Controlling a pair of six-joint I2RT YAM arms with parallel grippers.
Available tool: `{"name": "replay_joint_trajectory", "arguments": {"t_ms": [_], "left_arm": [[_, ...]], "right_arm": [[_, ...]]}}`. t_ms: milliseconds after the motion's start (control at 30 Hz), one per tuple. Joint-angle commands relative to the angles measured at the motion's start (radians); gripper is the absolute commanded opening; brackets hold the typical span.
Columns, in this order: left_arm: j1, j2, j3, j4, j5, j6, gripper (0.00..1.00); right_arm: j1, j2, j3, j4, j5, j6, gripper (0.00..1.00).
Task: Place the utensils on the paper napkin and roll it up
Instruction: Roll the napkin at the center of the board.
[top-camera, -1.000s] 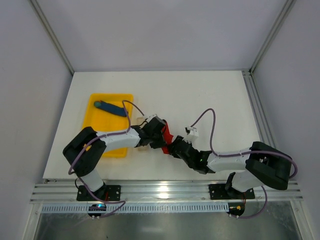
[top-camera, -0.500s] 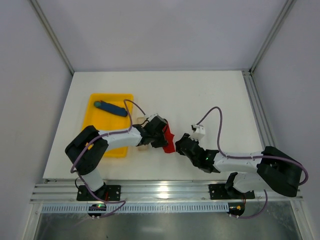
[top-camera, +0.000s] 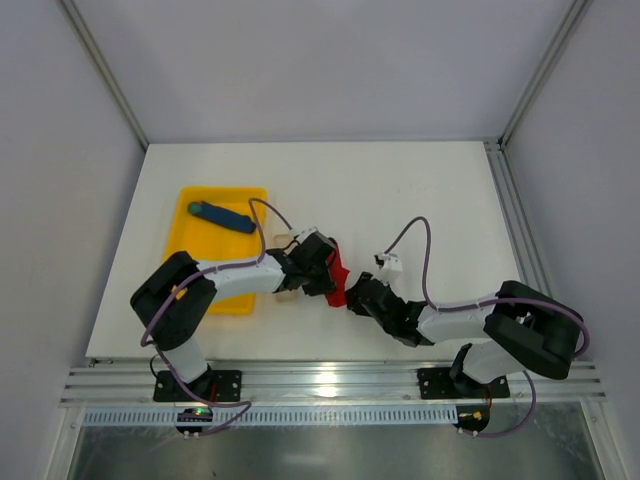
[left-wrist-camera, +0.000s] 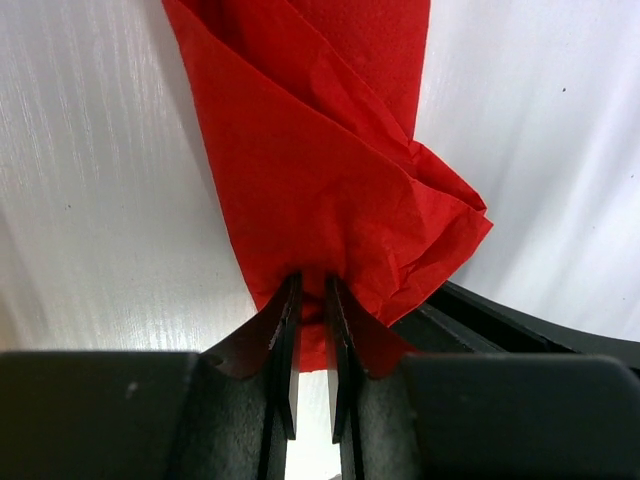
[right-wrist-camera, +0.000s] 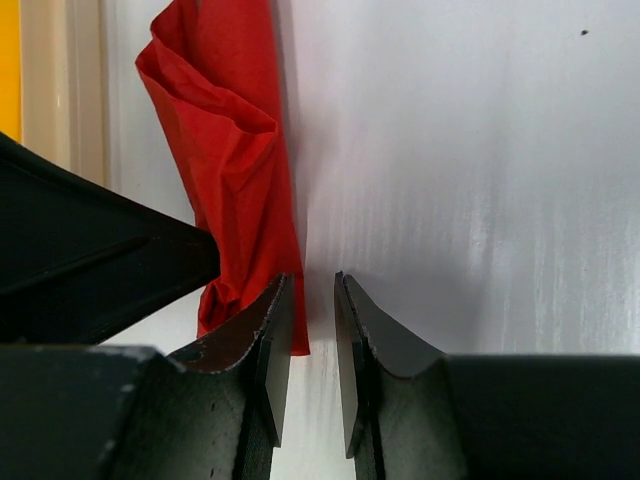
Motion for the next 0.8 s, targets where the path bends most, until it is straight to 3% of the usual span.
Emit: {"name": "replay_joint_trajectory", "arguments": {"t_ms": [0,300,467,767], "left_arm": [[-0.017,-0.029,0.037,-0.010,-0.026,0.016,0.19],[-0.045,-0.049,0.039,-0.054,-0.083,0.030,0.19],[-0.055,-0.036,0.033,-0.077,-0.116,0.036,0.19],[-0.083,-0.035,0.042,-0.106,-0.164,0.031,0.19]], "right_arm": [[0.025,0.008,-0.019,0.054,-0.019,0.032,0.30],[0.093,0.004,0.005,-0.016,-0.003,0.101,0.31],[0.091,-0.044,-0.009,-0.091,0.014,0.117,0.39],[0.086,-0.260,-0.071,-0.205,0.030,0.109,0.42]]}}
